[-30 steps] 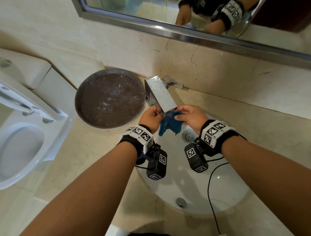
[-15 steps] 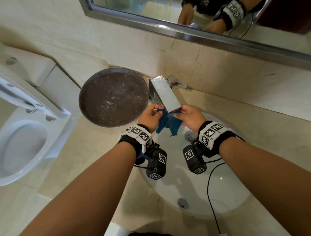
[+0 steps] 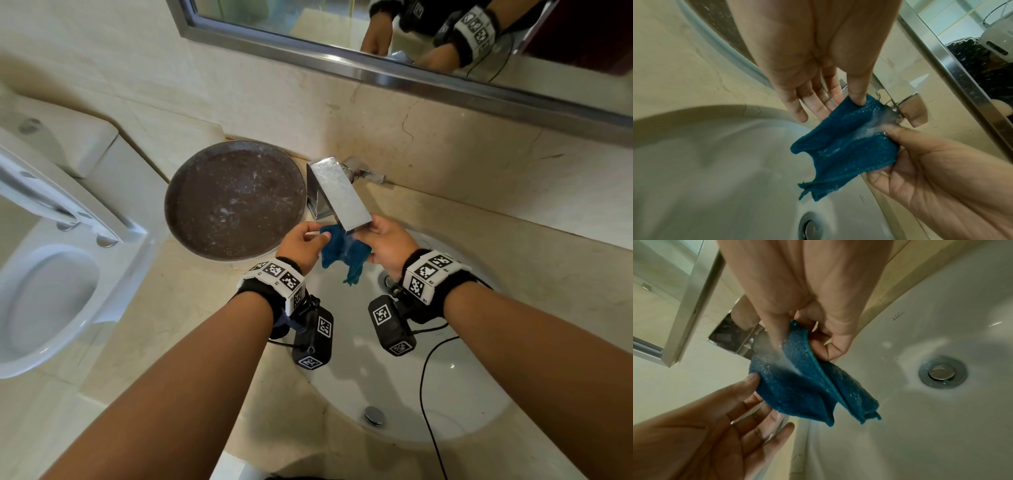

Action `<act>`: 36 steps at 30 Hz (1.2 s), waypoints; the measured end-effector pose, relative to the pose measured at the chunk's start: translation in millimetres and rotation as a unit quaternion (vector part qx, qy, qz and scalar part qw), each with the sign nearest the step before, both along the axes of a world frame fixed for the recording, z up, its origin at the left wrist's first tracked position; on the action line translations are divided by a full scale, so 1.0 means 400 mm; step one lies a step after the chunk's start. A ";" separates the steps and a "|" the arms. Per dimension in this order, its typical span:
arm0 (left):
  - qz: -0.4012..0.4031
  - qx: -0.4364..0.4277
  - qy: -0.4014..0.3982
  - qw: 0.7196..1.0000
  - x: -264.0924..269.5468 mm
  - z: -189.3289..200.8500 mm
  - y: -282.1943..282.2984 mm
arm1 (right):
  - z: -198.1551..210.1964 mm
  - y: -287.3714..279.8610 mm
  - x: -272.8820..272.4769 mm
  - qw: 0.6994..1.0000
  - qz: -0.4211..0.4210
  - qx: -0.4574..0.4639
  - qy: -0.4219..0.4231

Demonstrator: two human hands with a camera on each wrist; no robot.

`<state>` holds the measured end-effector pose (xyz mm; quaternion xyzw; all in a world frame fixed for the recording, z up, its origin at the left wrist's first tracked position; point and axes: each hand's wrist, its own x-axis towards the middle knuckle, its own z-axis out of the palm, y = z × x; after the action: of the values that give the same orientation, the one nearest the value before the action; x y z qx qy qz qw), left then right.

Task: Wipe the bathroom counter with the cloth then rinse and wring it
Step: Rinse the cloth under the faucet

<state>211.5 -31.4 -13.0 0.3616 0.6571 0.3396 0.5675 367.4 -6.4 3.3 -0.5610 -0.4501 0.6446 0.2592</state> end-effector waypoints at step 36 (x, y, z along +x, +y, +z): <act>-0.050 0.084 0.015 0.995 0.033 0.018 -0.004 | -0.006 0.005 0.018 0.998 0.042 -0.033 -0.036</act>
<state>224.7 -32.8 -5.8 0.4448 0.6161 0.3594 0.5417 374.7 -4.5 0.8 -0.5722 -0.4612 0.6489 0.1972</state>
